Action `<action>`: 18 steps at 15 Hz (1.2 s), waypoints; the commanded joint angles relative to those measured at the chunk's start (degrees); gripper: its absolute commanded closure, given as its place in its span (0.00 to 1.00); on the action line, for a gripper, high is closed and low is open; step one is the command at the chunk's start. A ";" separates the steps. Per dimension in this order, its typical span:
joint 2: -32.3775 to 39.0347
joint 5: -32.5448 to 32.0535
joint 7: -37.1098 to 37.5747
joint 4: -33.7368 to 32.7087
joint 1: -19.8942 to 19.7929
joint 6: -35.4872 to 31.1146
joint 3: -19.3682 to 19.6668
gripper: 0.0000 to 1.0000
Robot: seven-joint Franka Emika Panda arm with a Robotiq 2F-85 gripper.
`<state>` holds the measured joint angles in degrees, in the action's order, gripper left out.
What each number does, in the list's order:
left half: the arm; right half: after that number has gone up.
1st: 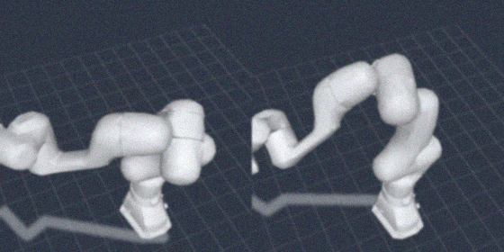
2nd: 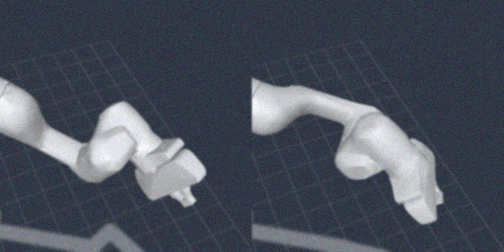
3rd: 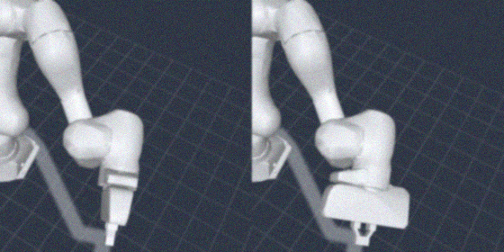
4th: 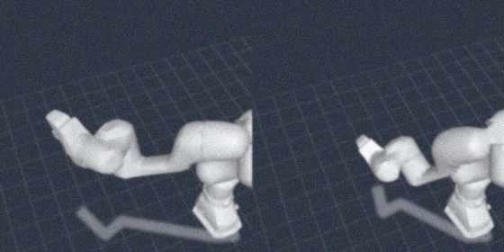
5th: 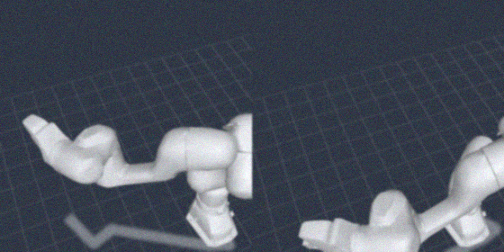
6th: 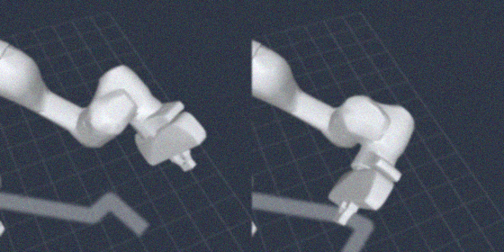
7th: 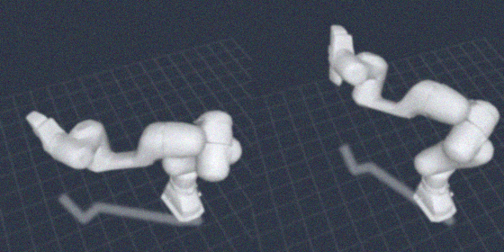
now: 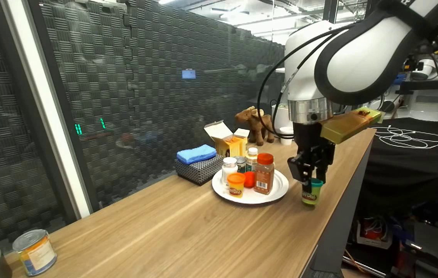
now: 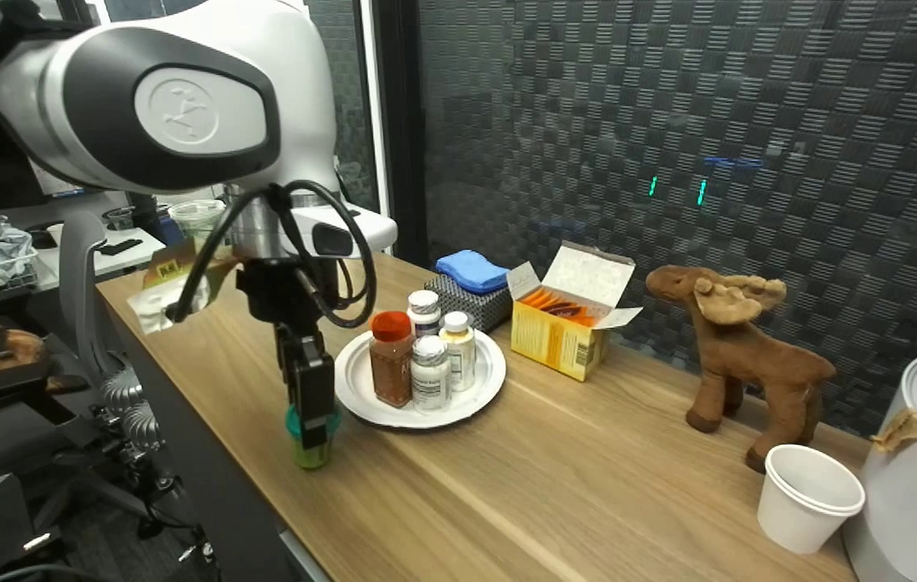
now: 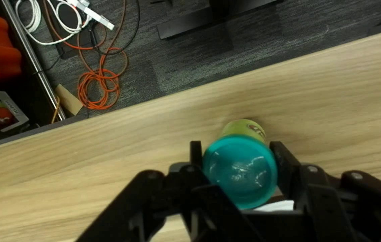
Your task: Put the bottles on the tray
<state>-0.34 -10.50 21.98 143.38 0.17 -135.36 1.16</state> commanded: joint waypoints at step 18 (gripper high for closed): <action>13.97 -6.10 19.87 -18.25 8.34 -3.54 -2.18 0.73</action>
<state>11.03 -12.55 37.99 128.25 6.45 -139.24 -2.72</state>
